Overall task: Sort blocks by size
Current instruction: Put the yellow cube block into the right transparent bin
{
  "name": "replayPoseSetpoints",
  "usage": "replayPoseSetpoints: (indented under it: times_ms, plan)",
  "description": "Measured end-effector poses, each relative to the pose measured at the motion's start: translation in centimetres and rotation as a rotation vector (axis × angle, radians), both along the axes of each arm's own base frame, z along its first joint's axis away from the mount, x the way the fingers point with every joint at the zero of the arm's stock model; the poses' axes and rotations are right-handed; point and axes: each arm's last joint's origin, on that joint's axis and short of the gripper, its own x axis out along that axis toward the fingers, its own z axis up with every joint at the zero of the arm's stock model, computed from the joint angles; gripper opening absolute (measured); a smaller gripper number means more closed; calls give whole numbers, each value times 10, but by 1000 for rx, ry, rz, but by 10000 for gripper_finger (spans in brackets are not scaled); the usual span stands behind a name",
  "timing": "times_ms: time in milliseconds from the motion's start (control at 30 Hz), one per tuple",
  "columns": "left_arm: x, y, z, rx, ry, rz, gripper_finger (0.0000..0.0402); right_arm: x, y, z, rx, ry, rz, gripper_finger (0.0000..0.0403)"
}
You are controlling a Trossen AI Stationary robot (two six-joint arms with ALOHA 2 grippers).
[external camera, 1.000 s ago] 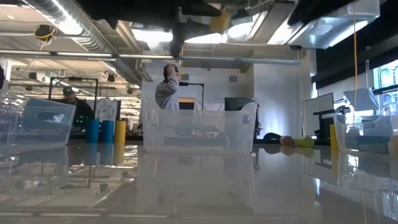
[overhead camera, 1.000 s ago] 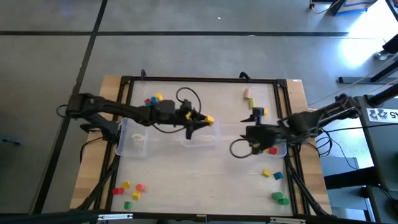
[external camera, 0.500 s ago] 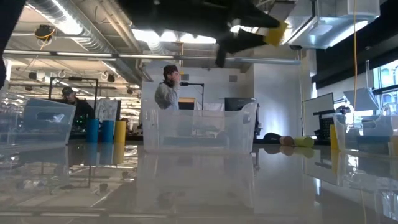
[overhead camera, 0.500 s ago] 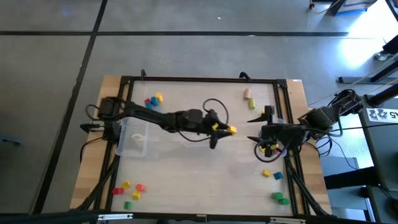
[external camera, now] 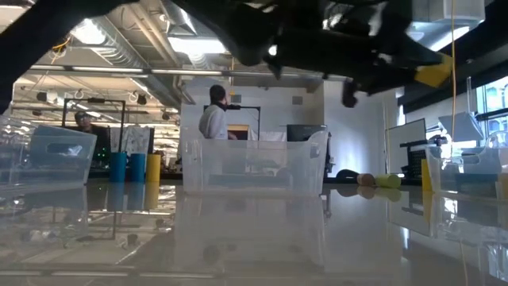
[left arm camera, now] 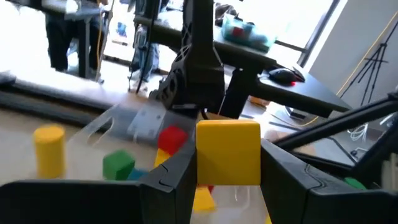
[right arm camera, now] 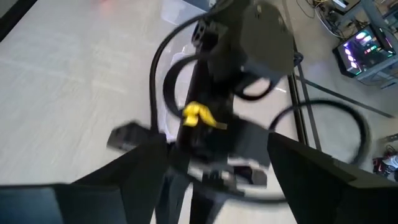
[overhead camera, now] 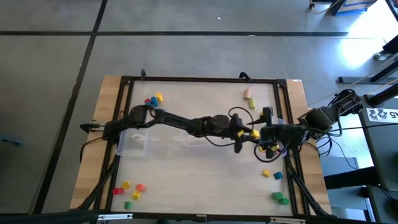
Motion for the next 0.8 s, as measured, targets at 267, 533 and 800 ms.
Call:
replayPoseSetpoints:
  times_ms: [267,533,800]
  plan:
    - [40,-1,-22,57,-29,-5,143,0,0,0,-7,3,4,285]
    - [55,0,-47,61,-5,-4,143,0,0,-1,-14,11,3,285]
    - [55,2,-49,72,4,-7,205,-1,-2,-2,-41,18,-15,285]
